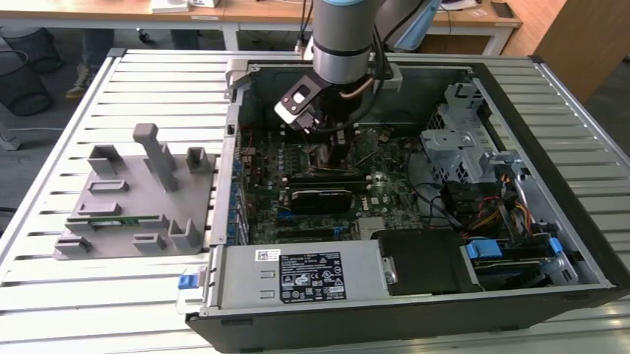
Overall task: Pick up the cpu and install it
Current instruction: 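Place the cpu into insertion slot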
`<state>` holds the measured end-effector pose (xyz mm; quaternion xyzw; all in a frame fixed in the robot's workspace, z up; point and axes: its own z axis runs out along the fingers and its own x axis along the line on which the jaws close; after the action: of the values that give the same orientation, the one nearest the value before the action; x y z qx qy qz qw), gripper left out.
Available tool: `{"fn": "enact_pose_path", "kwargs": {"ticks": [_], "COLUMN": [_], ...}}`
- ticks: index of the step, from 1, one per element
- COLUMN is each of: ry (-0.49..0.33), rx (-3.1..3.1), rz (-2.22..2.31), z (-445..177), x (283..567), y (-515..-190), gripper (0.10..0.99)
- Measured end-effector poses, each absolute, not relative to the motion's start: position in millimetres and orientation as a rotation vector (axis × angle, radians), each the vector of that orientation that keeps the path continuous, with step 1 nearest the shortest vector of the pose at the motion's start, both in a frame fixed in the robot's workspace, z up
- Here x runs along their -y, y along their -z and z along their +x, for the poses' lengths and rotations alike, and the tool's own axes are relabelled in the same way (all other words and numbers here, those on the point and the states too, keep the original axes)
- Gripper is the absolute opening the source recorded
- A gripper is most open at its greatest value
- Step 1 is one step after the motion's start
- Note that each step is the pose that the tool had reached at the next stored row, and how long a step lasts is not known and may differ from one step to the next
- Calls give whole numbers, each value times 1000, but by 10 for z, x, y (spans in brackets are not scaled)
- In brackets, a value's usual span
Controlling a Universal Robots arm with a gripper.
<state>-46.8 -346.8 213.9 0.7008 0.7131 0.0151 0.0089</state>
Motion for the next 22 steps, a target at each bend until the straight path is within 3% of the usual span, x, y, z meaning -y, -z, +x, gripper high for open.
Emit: {"fn": "enact_pose_path", "kwargs": {"ticks": [22], "ry": [-47], "rx": [-2226], "rz": [2191], "z": [-484], "x": [3414], "y": [-2028], "gripper": [529]}}
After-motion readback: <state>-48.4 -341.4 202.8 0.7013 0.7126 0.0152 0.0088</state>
